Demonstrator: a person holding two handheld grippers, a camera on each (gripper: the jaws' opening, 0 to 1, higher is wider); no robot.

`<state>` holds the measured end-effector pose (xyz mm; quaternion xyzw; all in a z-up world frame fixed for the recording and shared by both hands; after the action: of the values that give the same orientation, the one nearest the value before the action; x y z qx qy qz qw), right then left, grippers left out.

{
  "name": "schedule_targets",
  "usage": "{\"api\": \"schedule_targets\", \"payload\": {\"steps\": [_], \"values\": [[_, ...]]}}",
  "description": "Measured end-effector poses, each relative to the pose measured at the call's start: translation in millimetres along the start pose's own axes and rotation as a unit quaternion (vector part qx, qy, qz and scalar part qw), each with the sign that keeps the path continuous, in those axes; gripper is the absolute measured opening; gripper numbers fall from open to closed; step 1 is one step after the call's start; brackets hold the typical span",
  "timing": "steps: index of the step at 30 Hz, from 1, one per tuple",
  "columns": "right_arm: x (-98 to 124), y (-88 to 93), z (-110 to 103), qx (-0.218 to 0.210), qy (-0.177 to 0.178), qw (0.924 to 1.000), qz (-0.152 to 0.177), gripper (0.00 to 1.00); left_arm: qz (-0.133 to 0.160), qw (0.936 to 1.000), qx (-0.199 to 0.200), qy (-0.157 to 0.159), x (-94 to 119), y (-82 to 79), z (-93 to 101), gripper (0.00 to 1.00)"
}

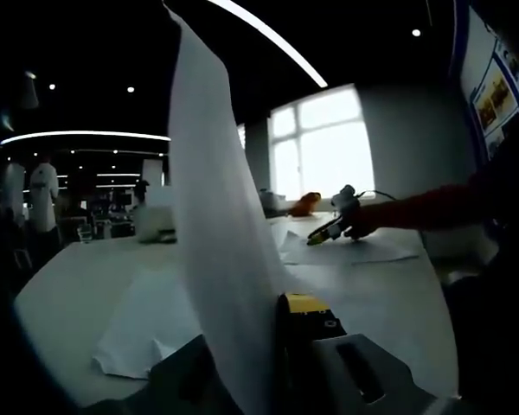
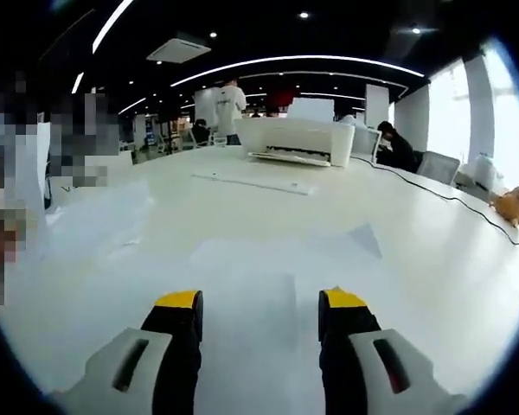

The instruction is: Organize the stack of printing papers by aligning and flattening the scattered papers on the table

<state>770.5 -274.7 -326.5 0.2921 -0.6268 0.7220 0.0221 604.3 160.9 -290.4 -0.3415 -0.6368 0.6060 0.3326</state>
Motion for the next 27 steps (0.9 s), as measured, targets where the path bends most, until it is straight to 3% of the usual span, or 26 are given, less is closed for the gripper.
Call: {"api": "schedule_targets", "payload": {"steps": [17,22,27], "values": [[-2.8,3.7,-1.8,-0.008,-0.012,0.9997,0.019,0.45,-0.003,1.0,-0.001,0.003,-1.2,-0.3,2.7,0.06],[-2.5,3.1,-1.3,-0.015,-0.001,0.9997,0.018,0.34,-0.001,1.0,0.0,0.003,-0.7,-1.0,2.2,0.06],[-1.3,2.4,-4.2,-0.014,-0.002,0.9998,0.016,0.31,-0.002,1.0,-0.001,0.004,-0.9,-1.0,2.6,0.06]]}}
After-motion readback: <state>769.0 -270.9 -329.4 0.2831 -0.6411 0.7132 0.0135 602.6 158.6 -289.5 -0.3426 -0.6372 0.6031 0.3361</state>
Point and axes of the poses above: the point that each gripper's makers call its tool centre point, and the gripper's own axes: x roughly backward along the fingers, z roughly to its right, y roughly out of its underside, the point moved 5 cm from there along x, roughly backward along the fingers, and after that the axes turned 5 degrees about y, right-handed, at the moved point
